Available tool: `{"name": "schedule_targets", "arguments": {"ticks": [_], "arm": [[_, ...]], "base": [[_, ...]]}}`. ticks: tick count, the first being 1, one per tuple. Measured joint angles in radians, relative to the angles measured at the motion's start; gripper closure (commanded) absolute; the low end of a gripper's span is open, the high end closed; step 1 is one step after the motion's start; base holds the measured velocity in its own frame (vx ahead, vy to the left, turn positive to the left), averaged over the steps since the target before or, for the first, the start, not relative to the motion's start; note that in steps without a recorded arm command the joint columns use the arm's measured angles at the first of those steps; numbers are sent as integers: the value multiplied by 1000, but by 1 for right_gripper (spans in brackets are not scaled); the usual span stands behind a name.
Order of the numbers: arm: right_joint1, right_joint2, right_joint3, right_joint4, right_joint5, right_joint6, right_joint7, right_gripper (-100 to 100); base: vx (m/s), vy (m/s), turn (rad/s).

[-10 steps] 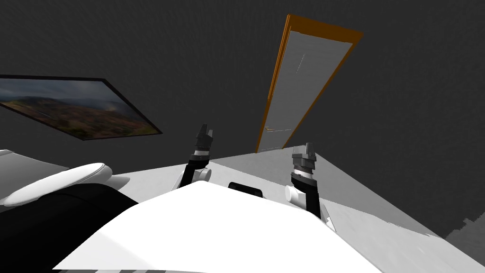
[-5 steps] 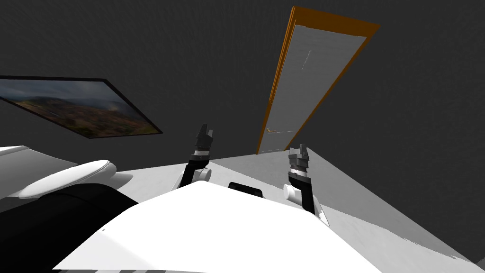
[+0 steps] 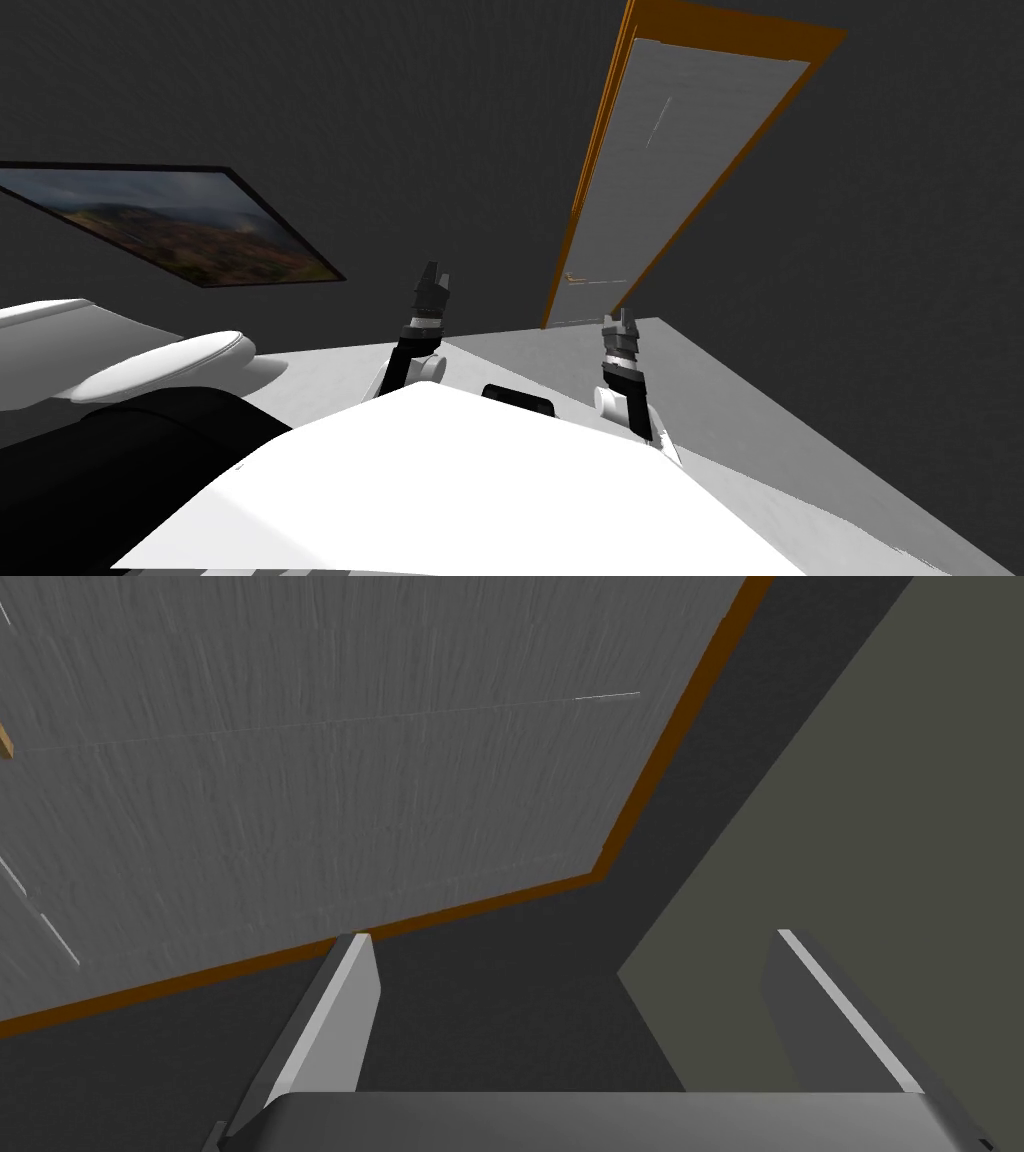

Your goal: Pull the door open

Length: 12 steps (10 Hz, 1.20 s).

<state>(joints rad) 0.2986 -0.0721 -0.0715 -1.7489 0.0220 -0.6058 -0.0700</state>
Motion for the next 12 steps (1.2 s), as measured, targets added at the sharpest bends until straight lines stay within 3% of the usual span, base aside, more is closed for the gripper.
{"name": "schedule_targets", "arguments": {"ticks": [10, 12], "arm": [[-116, -38, -2, 282, 2, -57, -31, -100], [-128, -45, -2, 326, 2, -69, -39, -100]], "base": [[82, -72, 78], [45, -46, 46]]}}
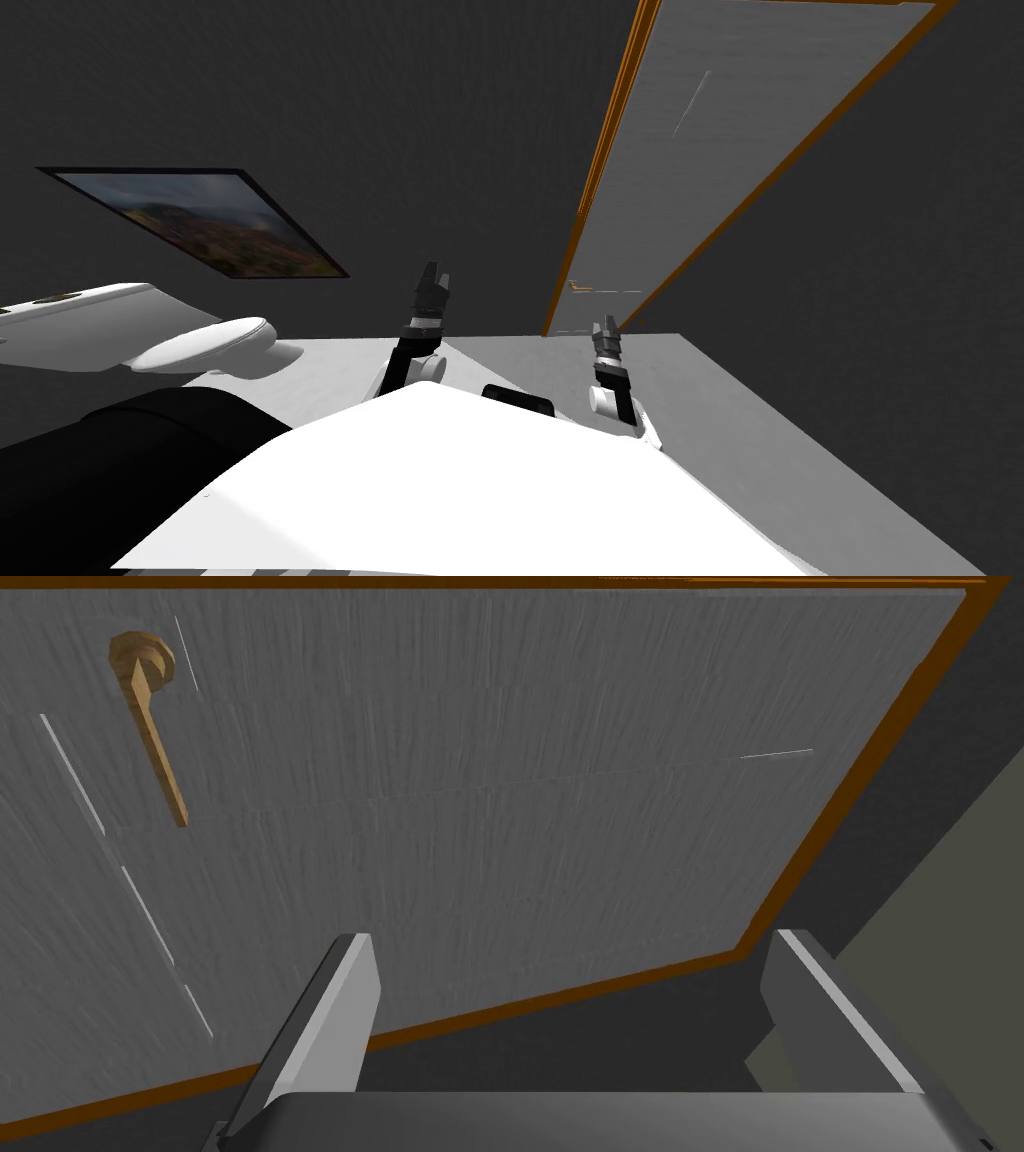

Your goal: Pull the door open

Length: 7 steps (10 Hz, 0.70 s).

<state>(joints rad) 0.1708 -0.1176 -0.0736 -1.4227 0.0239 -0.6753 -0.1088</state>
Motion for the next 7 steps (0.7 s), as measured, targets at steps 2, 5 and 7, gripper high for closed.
{"name": "schedule_targets", "arguments": {"ticks": [2, 5, 7], "arm": [[-28, -3, 0, 69, 1, -18, -2, -100], [-64, -16, -1, 164, 1, -40, -15, -100], [-88, -19, -1, 228, 3, -54, -20, -100]], "base": [[71, -74, 96], [78, -86, 88], [84, -98, 82]]}}
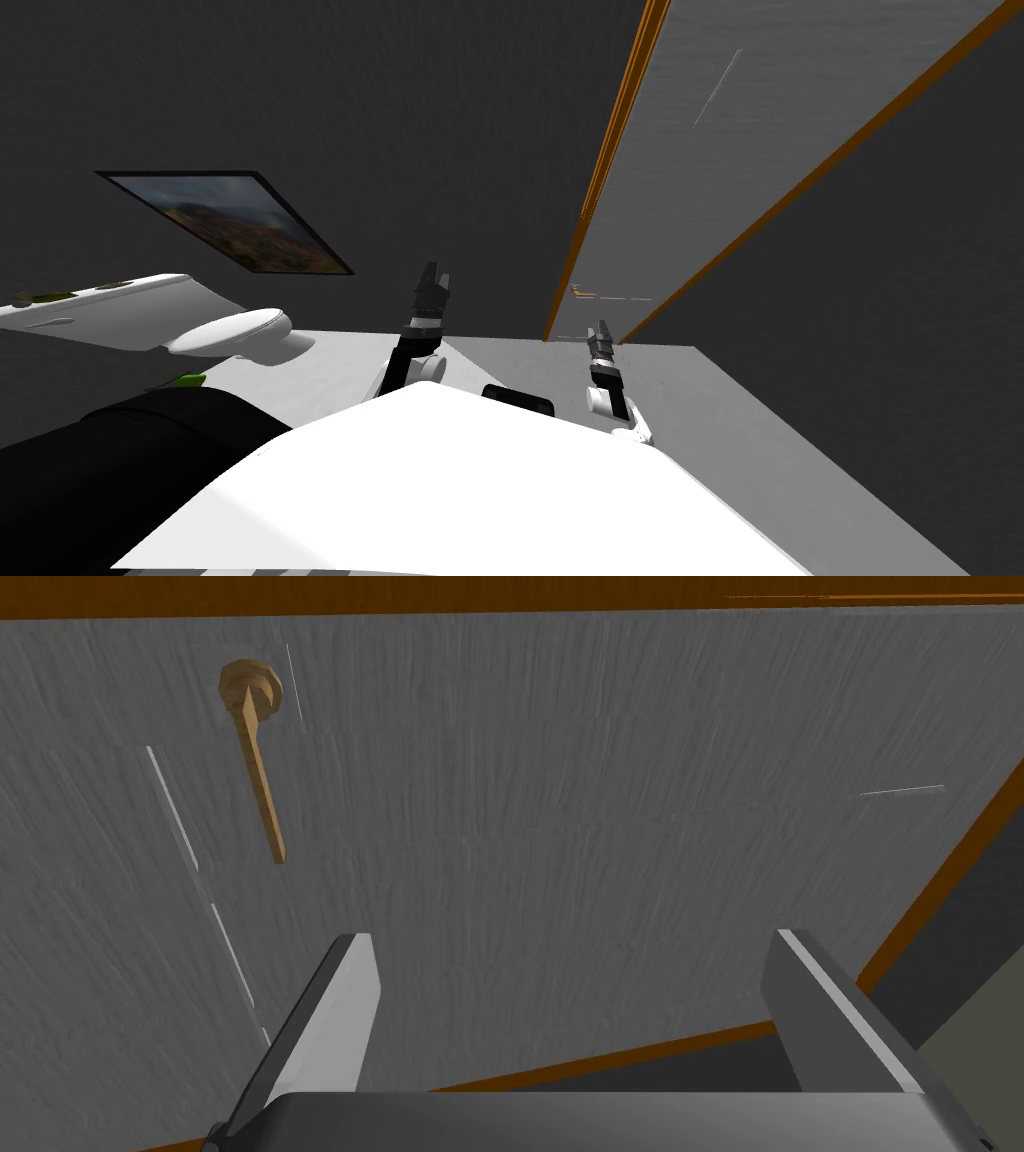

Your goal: Pull the door open

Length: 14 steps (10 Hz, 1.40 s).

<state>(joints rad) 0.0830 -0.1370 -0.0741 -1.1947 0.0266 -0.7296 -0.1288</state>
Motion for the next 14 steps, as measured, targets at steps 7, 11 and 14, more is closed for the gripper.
{"name": "schedule_targets", "arguments": {"ticks": [7, 11, 14], "arm": [[-73, -19, -1, 182, 2, -34, -22, -100], [-110, -25, -1, 280, 3, -60, -29, -100], [-142, -34, -1, 358, 3, -73, -40, -100]], "base": [[58, -65, 65], [65, -75, 72], [77, -75, 77]]}}
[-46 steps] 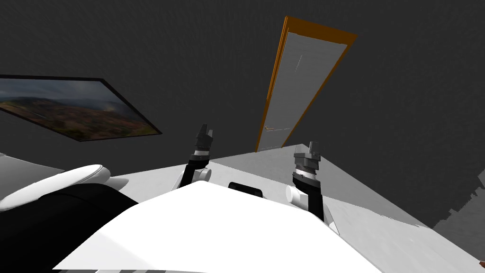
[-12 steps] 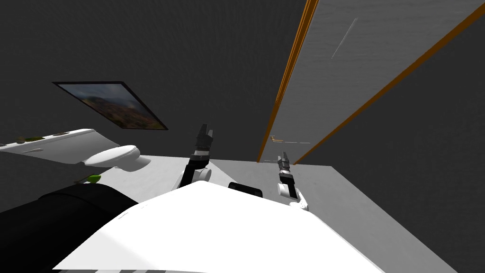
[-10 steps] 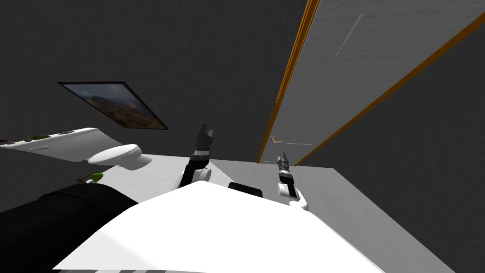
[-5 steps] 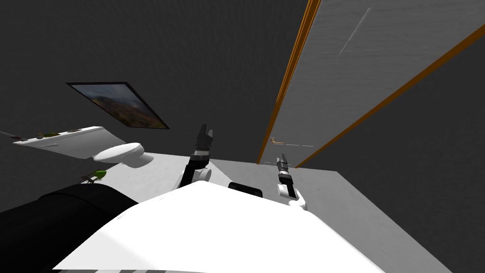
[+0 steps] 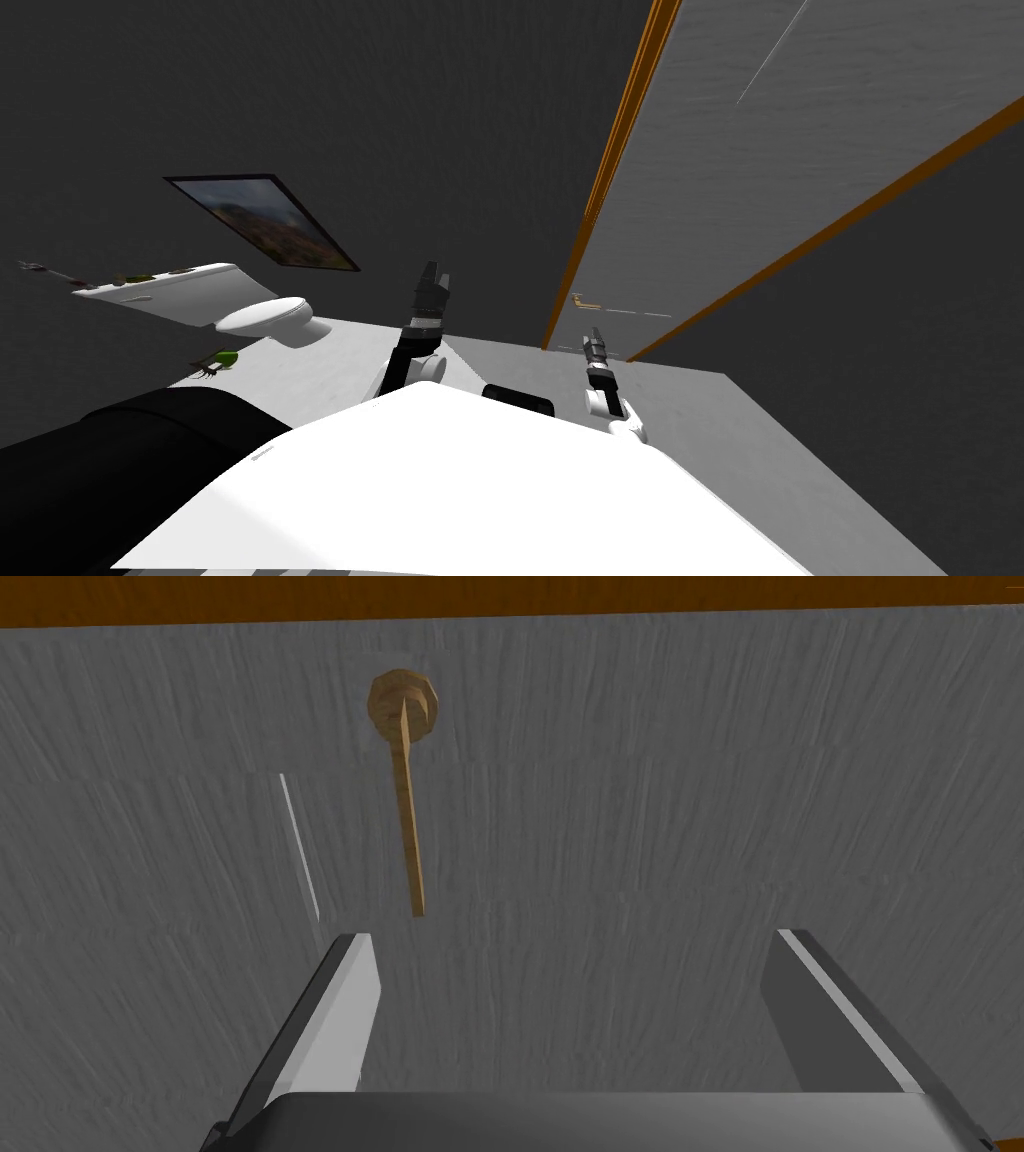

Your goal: Pull the door open

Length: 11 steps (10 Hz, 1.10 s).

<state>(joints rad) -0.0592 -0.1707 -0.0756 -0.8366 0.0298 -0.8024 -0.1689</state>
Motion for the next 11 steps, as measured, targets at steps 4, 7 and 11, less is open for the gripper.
{"name": "schedule_targets", "arguments": {"ticks": [4, 7, 11], "arm": [[-45, -8, -1, 108, 1, -24, -10, -100], [-76, -11, -2, 186, 1, -45, -14, -100], [-118, -21, -2, 295, 2, -69, -28, -100]], "base": [[62, -83, 62], [57, -73, 63], [82, -92, 75]]}}
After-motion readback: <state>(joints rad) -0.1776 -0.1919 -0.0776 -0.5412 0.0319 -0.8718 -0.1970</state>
